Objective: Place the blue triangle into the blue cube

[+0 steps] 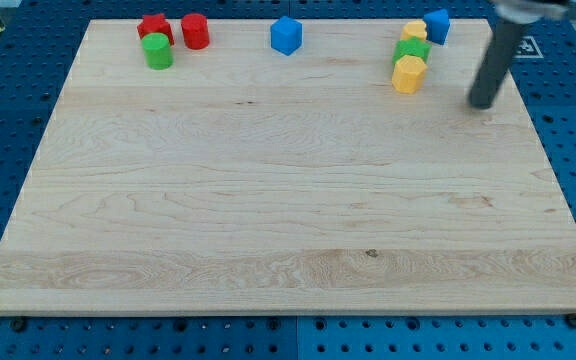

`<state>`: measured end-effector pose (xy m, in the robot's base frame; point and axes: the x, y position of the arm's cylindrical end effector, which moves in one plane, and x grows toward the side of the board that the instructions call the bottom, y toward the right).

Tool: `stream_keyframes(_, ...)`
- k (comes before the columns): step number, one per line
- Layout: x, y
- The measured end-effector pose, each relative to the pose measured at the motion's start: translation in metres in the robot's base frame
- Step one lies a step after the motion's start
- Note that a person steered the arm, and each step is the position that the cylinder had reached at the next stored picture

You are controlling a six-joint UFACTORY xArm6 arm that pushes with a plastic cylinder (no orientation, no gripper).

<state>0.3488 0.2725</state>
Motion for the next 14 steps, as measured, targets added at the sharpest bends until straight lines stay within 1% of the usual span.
stream_keyframes(1,-0.056,0.034)
stream_keyframes(2,-0.115,0.03)
stream_keyframes(3,-0.139,0.02)
stream_keyframes(4,-0.139,0.004)
stream_keyframes(5,-0.139,-0.039)
stream_keyframes(6,-0.139,-0.068)
stream_keyframes(7,-0.139,-0.077)
stream_keyframes(8,-0.139,-0.071)
stream_keyframes(9,-0.154,-0.052)
stream_keyframes(14,-0.158,-0.08)
